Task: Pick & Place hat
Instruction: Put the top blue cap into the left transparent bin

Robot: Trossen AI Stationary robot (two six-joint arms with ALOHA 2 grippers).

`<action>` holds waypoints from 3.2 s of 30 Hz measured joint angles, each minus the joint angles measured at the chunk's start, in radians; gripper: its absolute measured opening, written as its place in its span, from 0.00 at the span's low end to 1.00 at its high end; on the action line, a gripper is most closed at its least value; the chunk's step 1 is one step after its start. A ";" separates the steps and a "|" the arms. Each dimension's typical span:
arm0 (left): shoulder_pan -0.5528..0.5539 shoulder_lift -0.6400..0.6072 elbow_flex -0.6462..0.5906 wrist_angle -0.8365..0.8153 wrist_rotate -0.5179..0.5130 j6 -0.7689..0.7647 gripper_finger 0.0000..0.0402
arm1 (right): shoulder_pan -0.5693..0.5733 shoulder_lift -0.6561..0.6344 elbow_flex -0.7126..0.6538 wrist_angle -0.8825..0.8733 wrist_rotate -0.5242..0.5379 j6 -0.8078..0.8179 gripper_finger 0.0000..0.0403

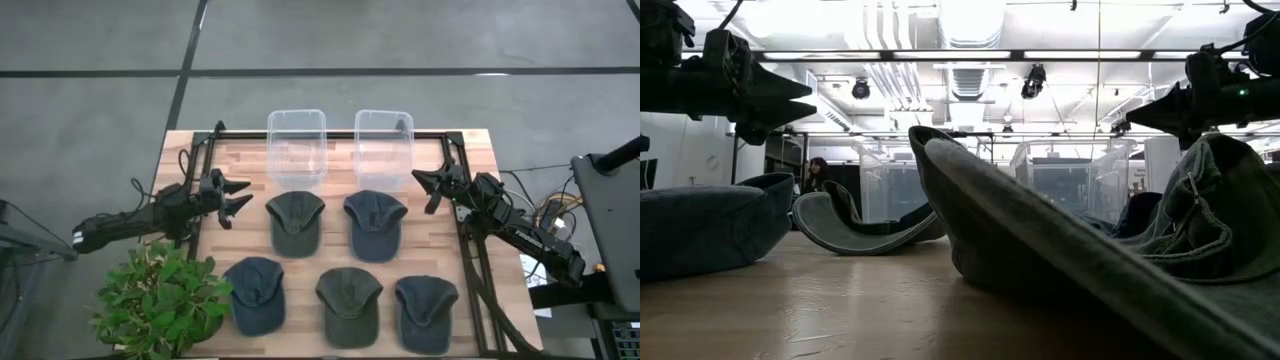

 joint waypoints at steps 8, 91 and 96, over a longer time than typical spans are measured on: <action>0.000 0.000 0.000 0.000 0.000 0.003 0.52 | 0.000 0.000 0.000 0.005 -0.009 0.125 0.02; 0.000 0.000 0.001 -0.034 0.001 0.024 0.52 | 0.994 1.093 0.980 -1.194 0.161 0.859 0.02; 0.000 0.000 0.001 -0.034 0.001 0.023 0.52 | 0.993 1.085 0.920 -1.183 0.201 0.910 0.02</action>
